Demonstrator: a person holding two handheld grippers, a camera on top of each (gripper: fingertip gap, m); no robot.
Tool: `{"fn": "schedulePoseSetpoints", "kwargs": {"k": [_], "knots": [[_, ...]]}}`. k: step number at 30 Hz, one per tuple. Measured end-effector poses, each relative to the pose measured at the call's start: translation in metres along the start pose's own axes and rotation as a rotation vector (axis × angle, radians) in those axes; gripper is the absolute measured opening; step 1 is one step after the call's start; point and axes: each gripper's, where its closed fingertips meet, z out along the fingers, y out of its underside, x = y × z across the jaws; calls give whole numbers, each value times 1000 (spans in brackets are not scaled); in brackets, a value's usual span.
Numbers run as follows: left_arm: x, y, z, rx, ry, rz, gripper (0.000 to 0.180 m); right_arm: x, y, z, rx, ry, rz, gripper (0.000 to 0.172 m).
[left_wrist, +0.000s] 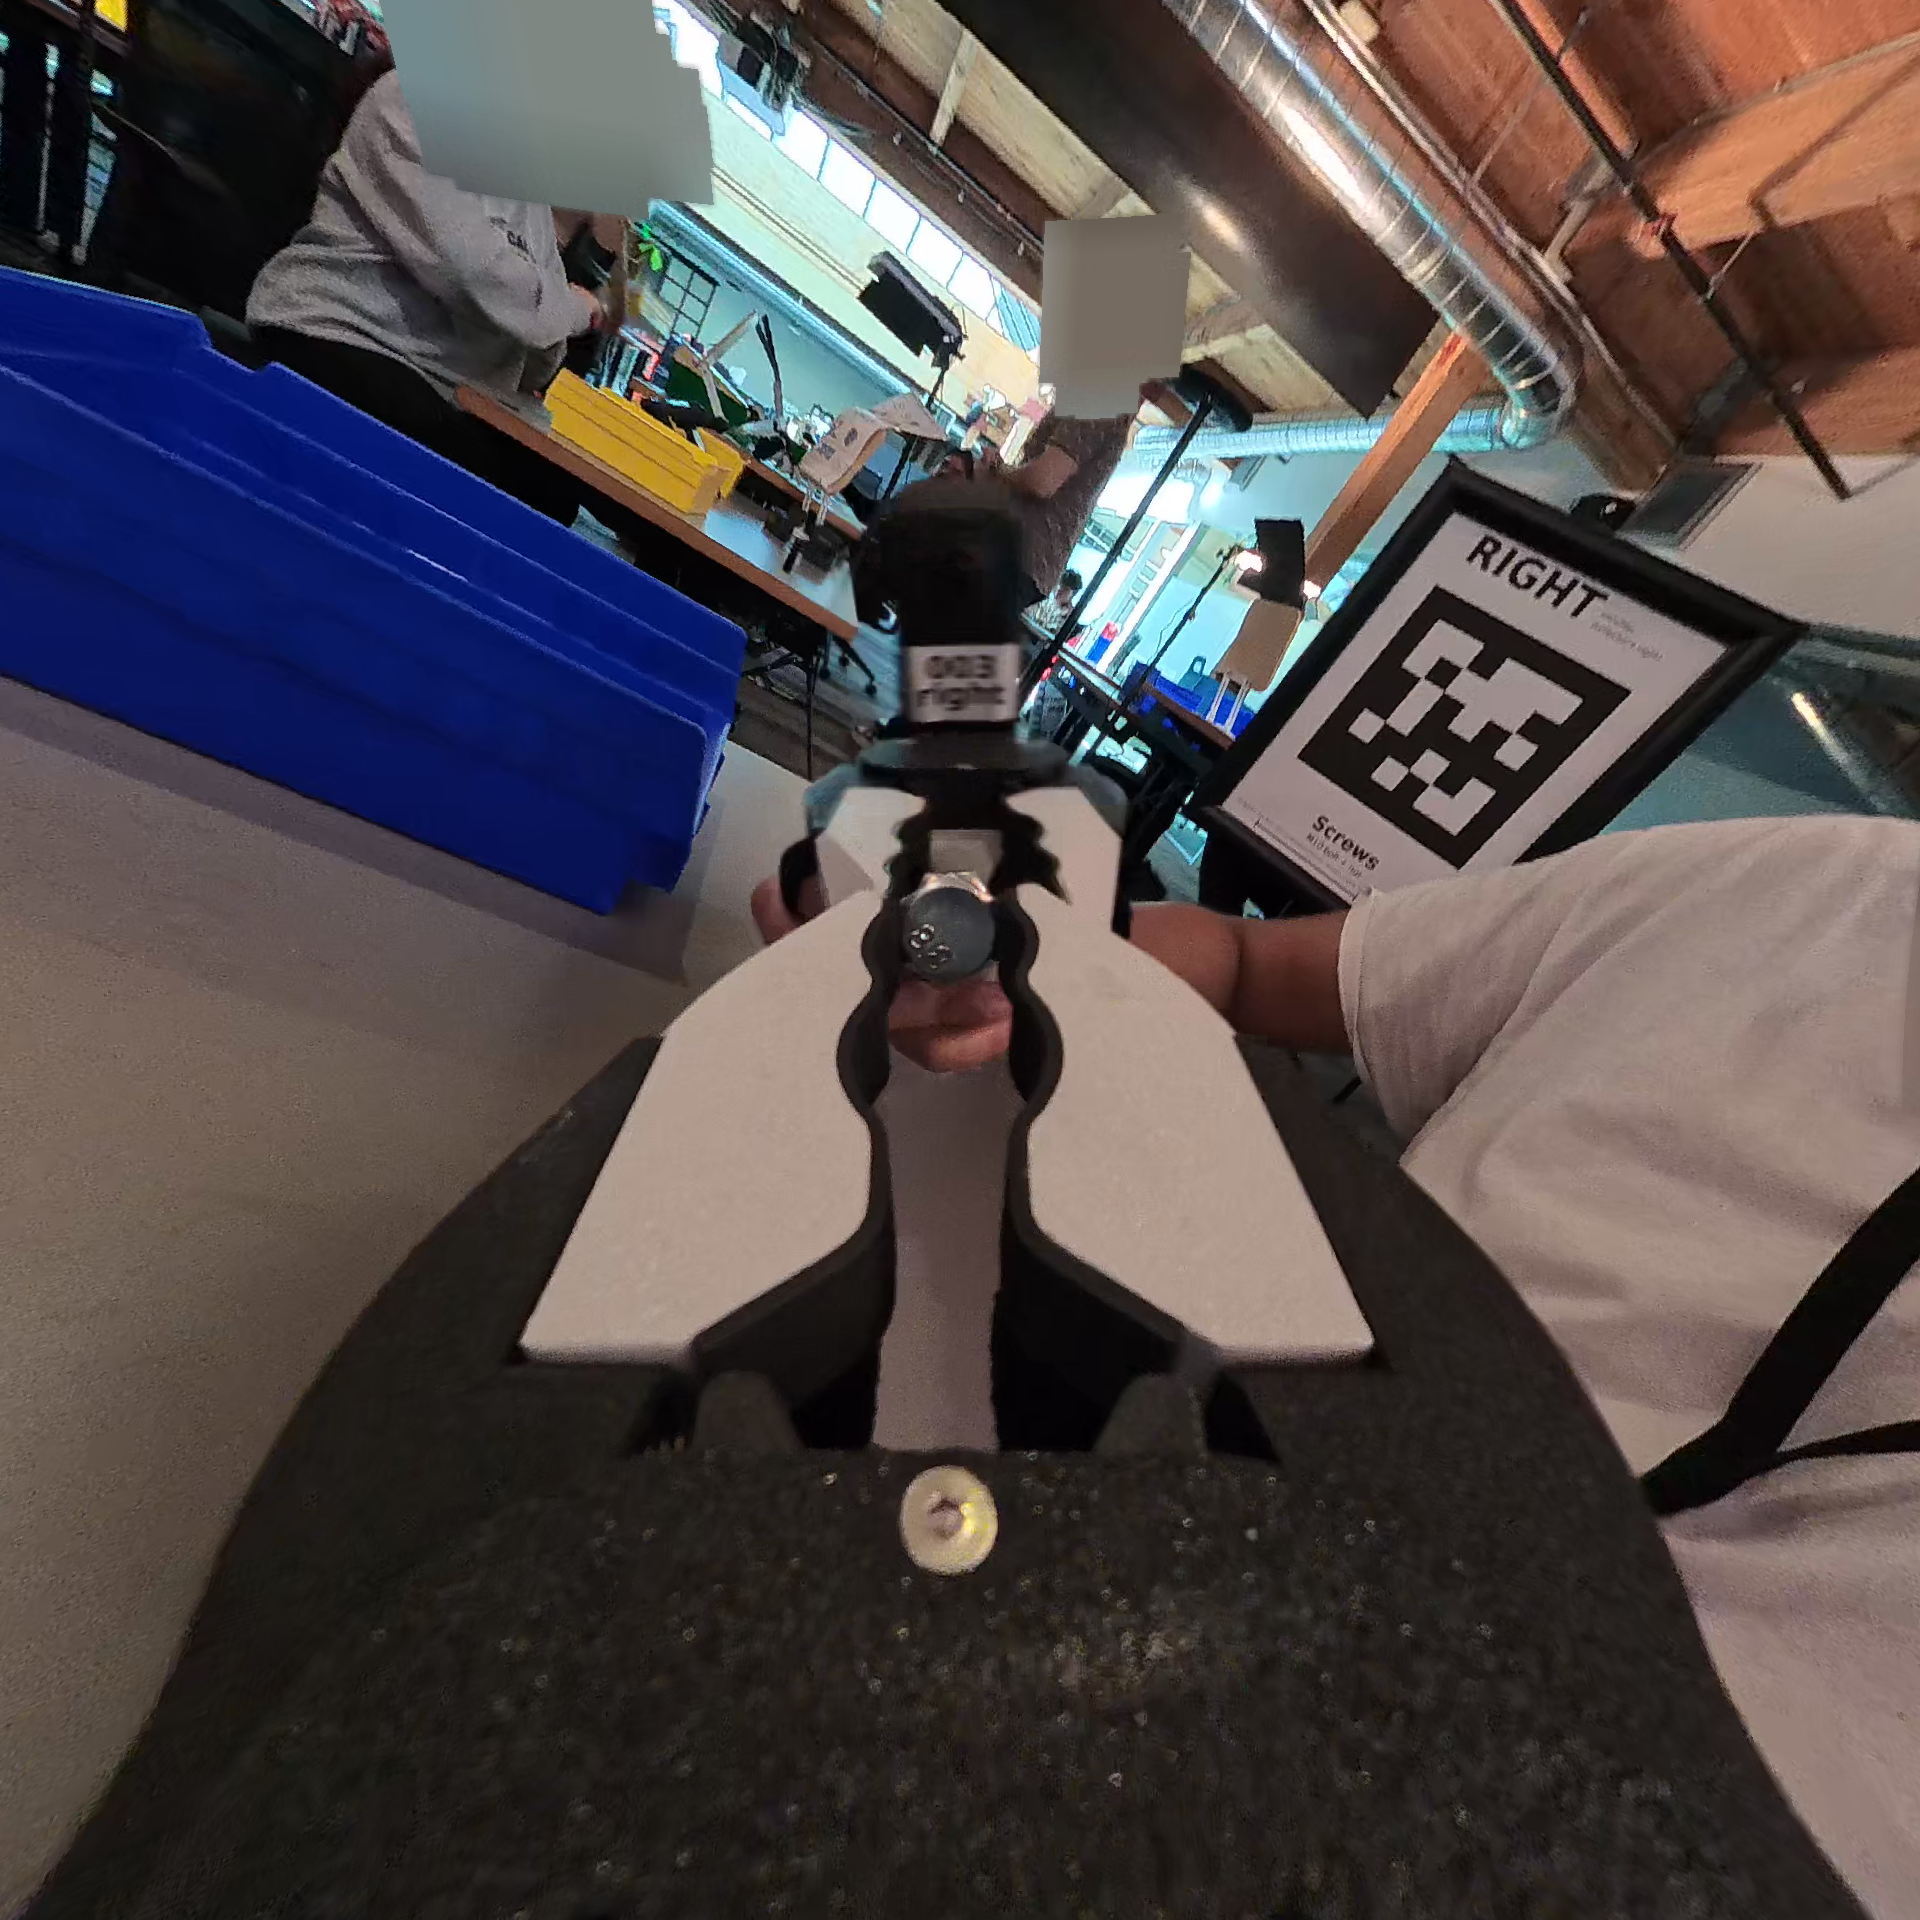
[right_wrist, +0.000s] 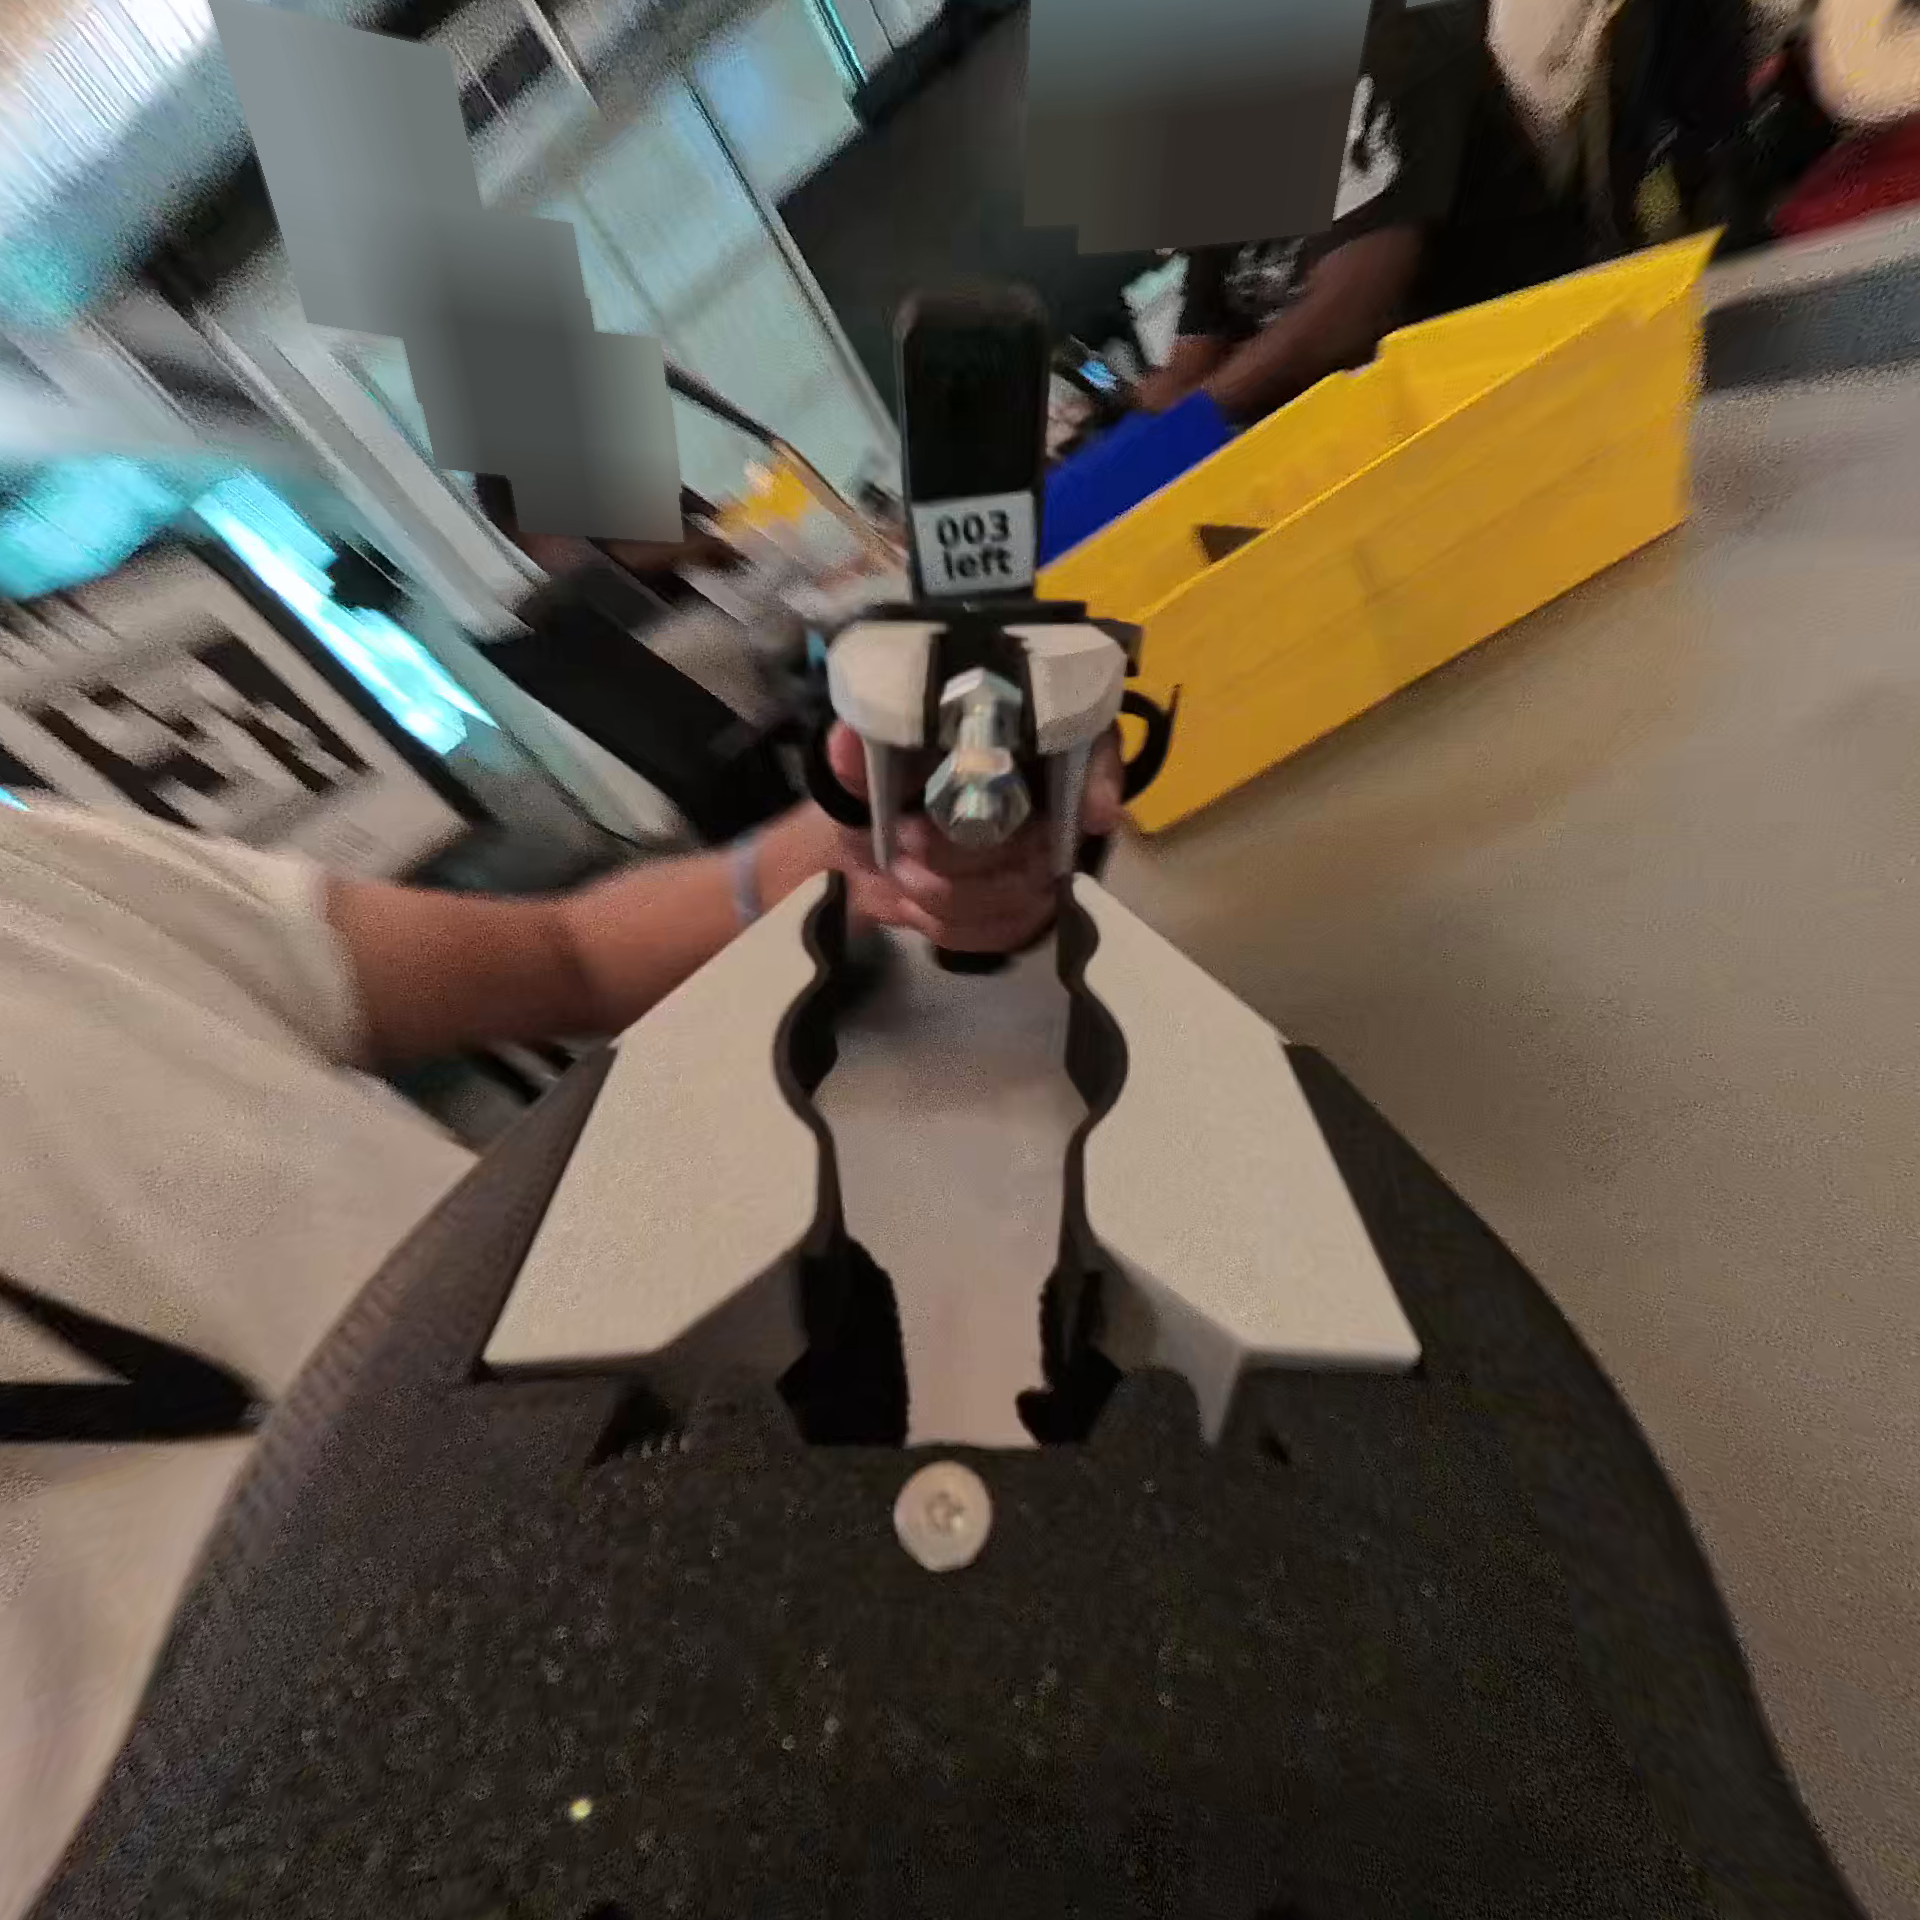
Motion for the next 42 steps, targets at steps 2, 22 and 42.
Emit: {"fn": "schedulePoseSetpoints", "kwargs": {"k": [2, 22, 42], "knots": [[-4, -3, -2, 22, -6, -37, 17, 10, 8, -1, -95, 175, -282, 45], [14, 17, 14, -66, 111, -102, 17, -3, -7, -12, -218, 789, -1830, 17], [7, 5, 6, -41, -34, 154, 17, -4, -7, 4, 137, -213, 420, 22]]}}
